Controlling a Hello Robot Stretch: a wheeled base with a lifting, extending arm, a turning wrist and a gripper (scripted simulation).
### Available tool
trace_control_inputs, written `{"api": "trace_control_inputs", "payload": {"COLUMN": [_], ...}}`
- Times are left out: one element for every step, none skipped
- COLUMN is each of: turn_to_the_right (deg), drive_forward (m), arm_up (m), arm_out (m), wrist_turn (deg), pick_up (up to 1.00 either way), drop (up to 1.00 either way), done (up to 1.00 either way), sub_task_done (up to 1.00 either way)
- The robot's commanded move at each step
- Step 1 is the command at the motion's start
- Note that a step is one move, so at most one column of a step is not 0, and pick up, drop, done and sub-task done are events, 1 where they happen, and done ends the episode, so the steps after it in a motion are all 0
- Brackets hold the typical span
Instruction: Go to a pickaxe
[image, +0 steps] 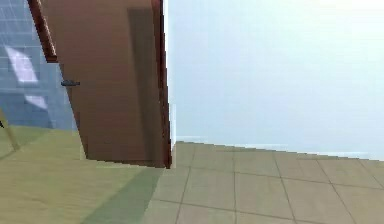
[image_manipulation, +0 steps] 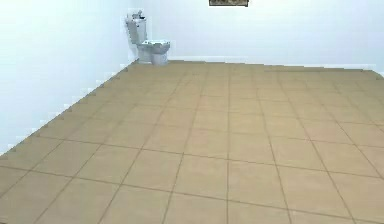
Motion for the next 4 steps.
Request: {"api": "trace_control_inputs", "payload": {"turn_to_the_right": [-45.0, -15.0, 0.0, -3.0], "drive_forward": [0.0, 0.0, 1.0, 0.0], "arm_up": [0.0, 0.0, 0.0, 0.0], "arm_out": [0.0, 0.0, 0.0, 0.0], "wrist_turn": [0.0, 0.0, 0.0, 0.0], "pick_up": [0.0, 0.0, 0.0, 0.0], "drop": [0.0, 0.0, 0.0, 0.0], "done": [0.0, 0.0, 0.0, 0.0], "sub_task_done": [0.0, 0.0, 0.0, 0.0]}}
